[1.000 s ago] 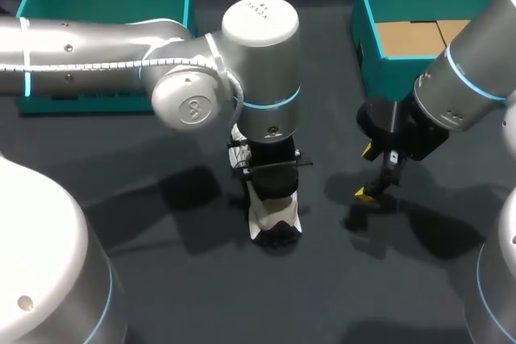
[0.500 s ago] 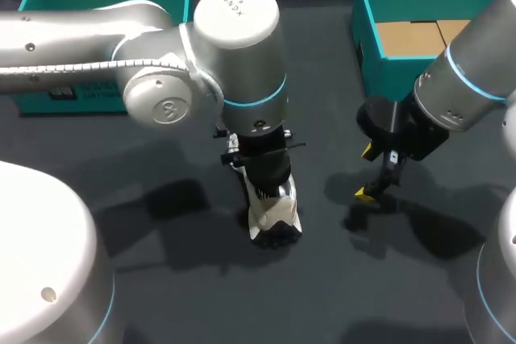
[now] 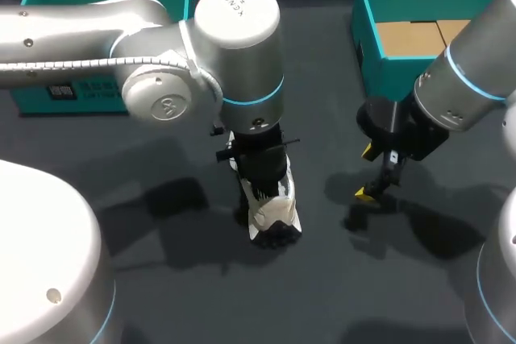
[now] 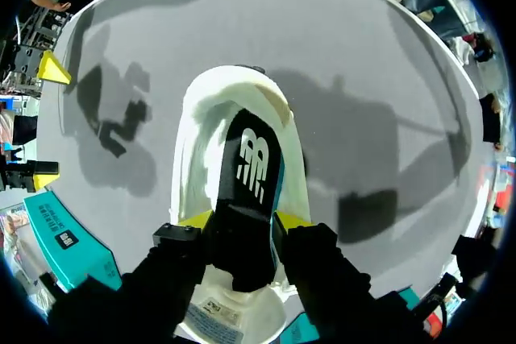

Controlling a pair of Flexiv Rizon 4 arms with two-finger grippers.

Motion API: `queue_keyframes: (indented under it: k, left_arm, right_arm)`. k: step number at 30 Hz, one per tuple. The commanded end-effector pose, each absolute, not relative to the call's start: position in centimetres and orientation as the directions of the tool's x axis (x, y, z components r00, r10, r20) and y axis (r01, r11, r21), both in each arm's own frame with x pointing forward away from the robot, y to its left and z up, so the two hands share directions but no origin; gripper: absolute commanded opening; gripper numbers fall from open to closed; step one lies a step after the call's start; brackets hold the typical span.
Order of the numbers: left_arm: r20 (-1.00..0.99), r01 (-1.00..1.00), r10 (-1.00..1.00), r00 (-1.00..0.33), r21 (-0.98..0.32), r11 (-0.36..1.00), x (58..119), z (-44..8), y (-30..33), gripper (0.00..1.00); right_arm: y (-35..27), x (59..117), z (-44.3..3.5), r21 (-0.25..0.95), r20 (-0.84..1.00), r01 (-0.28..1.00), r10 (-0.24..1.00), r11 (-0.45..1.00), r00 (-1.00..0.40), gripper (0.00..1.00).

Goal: Take the shoe out of the shoebox, open the shoe tongue, remove and reinsert the insole, then place the shoe into the shoebox

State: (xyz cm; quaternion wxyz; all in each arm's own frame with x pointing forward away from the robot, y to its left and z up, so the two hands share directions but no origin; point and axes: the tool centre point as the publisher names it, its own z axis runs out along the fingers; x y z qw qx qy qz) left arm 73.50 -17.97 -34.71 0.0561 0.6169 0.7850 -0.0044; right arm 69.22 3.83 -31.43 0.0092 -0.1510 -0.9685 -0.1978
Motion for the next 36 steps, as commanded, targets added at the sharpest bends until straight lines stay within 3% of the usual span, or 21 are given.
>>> queue_keyframes:
  k: [1, 4, 15, 25, 36]
  left_arm:
    - [-0.074, 0.968, 0.968, -0.241, 0.061, 0.245, 74.3, -35.5, -18.8, 0.91]
    - [-0.072, 0.966, 0.966, -0.247, 0.055, 0.252, 74.8, -35.5, -18.8, 1.0]
    - [-0.112, 0.981, 0.975, -0.193, -0.029, 0.191, 74.9, -34.6, -19.1, 1.0]
    - [-0.126, 0.996, 0.988, -0.094, -0.005, 0.094, 73.4, -34.8, -19.8, 1.0]
    - [-0.111, 0.992, 0.986, -0.125, -0.016, 0.124, 74.9, -34.5, -19.5, 1.0]
  right_arm:
    - [3.8, 69.0, -31.5, 0.381, 0.074, 0.296, 0.29, 0.876, -0.954, 1.0]
    - [3.8, 69.0, -31.5, 0.381, 0.074, 0.296, 0.29, 0.876, -0.954, 1.0]
    - [3.8, 69.0, -31.5, 0.381, 0.074, 0.296, 0.29, 0.876, -0.954, 1.0]
    - [3.8, 69.0, -31.5, 0.381, 0.074, 0.296, 0.29, 0.876, -0.954, 1.0]
    - [3.8, 69.0, -31.5, 0.381, 0.074, 0.296, 0.29, 0.876, -0.954, 1.0]
